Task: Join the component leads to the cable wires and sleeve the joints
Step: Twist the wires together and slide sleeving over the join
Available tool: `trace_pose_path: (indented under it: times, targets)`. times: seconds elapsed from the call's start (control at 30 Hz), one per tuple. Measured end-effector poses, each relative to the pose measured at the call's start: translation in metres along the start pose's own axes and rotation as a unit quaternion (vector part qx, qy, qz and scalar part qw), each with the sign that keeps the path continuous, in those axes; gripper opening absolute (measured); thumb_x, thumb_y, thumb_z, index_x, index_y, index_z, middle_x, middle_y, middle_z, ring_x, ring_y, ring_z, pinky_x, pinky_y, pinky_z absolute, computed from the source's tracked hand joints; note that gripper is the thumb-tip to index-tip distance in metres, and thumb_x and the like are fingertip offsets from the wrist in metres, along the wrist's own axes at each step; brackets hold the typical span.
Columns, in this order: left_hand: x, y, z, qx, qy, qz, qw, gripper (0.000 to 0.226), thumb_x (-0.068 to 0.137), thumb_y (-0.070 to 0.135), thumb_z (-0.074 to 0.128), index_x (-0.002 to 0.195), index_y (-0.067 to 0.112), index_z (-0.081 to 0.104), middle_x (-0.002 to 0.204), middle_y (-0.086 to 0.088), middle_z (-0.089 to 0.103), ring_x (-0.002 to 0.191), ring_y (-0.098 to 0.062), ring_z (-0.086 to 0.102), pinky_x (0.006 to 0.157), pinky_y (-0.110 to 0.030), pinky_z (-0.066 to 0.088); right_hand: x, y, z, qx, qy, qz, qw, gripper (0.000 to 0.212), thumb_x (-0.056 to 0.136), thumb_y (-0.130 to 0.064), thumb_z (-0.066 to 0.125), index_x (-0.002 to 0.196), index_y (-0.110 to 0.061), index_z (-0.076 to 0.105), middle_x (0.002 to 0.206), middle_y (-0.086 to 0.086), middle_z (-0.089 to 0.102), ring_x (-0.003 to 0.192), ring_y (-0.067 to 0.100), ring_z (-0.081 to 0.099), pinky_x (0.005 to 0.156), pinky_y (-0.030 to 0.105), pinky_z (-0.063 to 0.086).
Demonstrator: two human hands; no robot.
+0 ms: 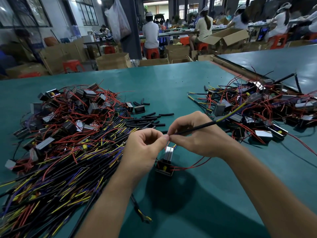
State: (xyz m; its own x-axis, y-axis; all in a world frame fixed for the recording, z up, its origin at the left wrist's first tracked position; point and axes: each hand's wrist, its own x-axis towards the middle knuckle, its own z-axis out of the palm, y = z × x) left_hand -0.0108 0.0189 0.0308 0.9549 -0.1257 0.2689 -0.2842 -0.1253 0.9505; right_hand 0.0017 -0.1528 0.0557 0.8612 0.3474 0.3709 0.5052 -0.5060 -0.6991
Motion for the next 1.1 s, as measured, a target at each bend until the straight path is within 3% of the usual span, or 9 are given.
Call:
trace_pose_path:
  times: [0.07, 0.13, 0.27, 0.4, 0.53, 0.73, 0.9, 1.1]
  targets:
    - [-0.001, -0.003, 0.002, 0.058, 0.016, 0.04, 0.997, 0.026, 0.085, 0.008, 0.071, 0.062, 0.015, 0.06, 0.051, 0.014, 0.052, 0.048, -0.002, 0.042, 0.049, -0.015, 0.035, 0.0, 0.001, 0.001, -0.008, 0.001, 0.009, 1.0, 0.011, 0.08, -0.011, 0.07, 0.072, -0.019, 0.072, 0.063, 0.001, 0.068, 0.063, 0.02, 0.064, 0.062, 0.039, 0.054]
    - [-0.001, -0.003, 0.002, 0.118, 0.038, 0.088, 0.988, 0.022, 0.081, 0.018, 0.071, 0.062, 0.018, 0.059, 0.052, 0.012, 0.054, 0.047, -0.004, 0.045, 0.048, -0.019, 0.038, 0.0, 0.001, 0.002, -0.009, 0.005, 0.022, 1.0, 0.012, 0.078, -0.011, 0.069, 0.069, -0.019, 0.07, 0.059, 0.001, 0.066, 0.054, 0.016, 0.058, 0.054, 0.033, 0.05]
    - [-0.003, -0.002, 0.001, 0.247, 0.074, 0.188, 0.948, 0.014, 0.078, 0.021, 0.066, 0.067, 0.015, 0.059, 0.066, 0.006, 0.058, 0.063, -0.012, 0.055, 0.061, -0.034, 0.047, 0.0, -0.001, 0.004, -0.001, -0.004, 0.051, 0.999, 0.012, 0.076, -0.012, 0.067, 0.065, -0.017, 0.068, 0.052, -0.001, 0.058, 0.047, 0.007, 0.045, 0.049, 0.026, 0.038]
    - [-0.004, -0.004, 0.0, 0.296, 0.089, 0.22, 0.925, 0.015, 0.082, 0.021, 0.067, 0.071, 0.014, 0.06, 0.07, 0.005, 0.057, 0.065, -0.016, 0.054, 0.06, -0.039, 0.045, 0.001, -0.003, 0.005, 0.068, -0.001, 0.076, 0.995, 0.017, 0.083, -0.006, 0.064, 0.067, -0.007, 0.068, 0.048, -0.007, 0.051, 0.045, 0.004, 0.04, 0.046, 0.02, 0.033]
    - [-0.005, -0.003, 0.0, 0.299, 0.097, 0.222, 0.923, 0.015, 0.084, 0.024, 0.066, 0.073, 0.016, 0.061, 0.068, 0.008, 0.058, 0.063, -0.014, 0.055, 0.059, -0.04, 0.046, 0.001, -0.004, 0.003, 0.11, 0.001, 0.089, 0.99, 0.018, 0.086, -0.002, 0.062, 0.069, -0.001, 0.068, 0.049, -0.007, 0.051, 0.047, 0.006, 0.041, 0.046, 0.019, 0.032]
    - [-0.005, -0.001, -0.003, 0.256, 0.104, 0.202, 0.94, 0.014, 0.08, 0.026, 0.069, 0.068, 0.021, 0.064, 0.061, 0.012, 0.06, 0.055, -0.01, 0.056, 0.055, -0.034, 0.047, 0.001, -0.003, 0.007, 0.071, 0.007, 0.073, 0.995, 0.018, 0.083, -0.006, 0.065, 0.067, -0.013, 0.069, 0.053, -0.007, 0.059, 0.05, 0.005, 0.049, 0.052, 0.022, 0.039]
    - [-0.005, -0.002, -0.003, 0.282, 0.129, 0.225, 0.924, 0.015, 0.074, 0.017, 0.073, 0.064, 0.018, 0.062, 0.058, 0.011, 0.058, 0.052, -0.011, 0.052, 0.051, -0.034, 0.045, 0.001, -0.006, 0.008, 0.057, 0.005, 0.066, 0.996, 0.017, 0.083, -0.007, 0.065, 0.067, -0.012, 0.069, 0.051, -0.007, 0.056, 0.048, 0.004, 0.046, 0.049, 0.019, 0.037]
    - [-0.007, -0.003, -0.001, 0.314, 0.148, 0.27, 0.898, 0.02, 0.077, 0.008, 0.076, 0.064, 0.012, 0.062, 0.061, 0.004, 0.059, 0.055, -0.017, 0.052, 0.051, -0.036, 0.044, 0.003, -0.011, 0.01, 0.115, -0.002, 0.139, 0.984, 0.021, 0.084, -0.008, 0.066, 0.063, -0.009, 0.069, 0.049, -0.003, 0.054, 0.052, 0.014, 0.047, 0.054, 0.027, 0.038]
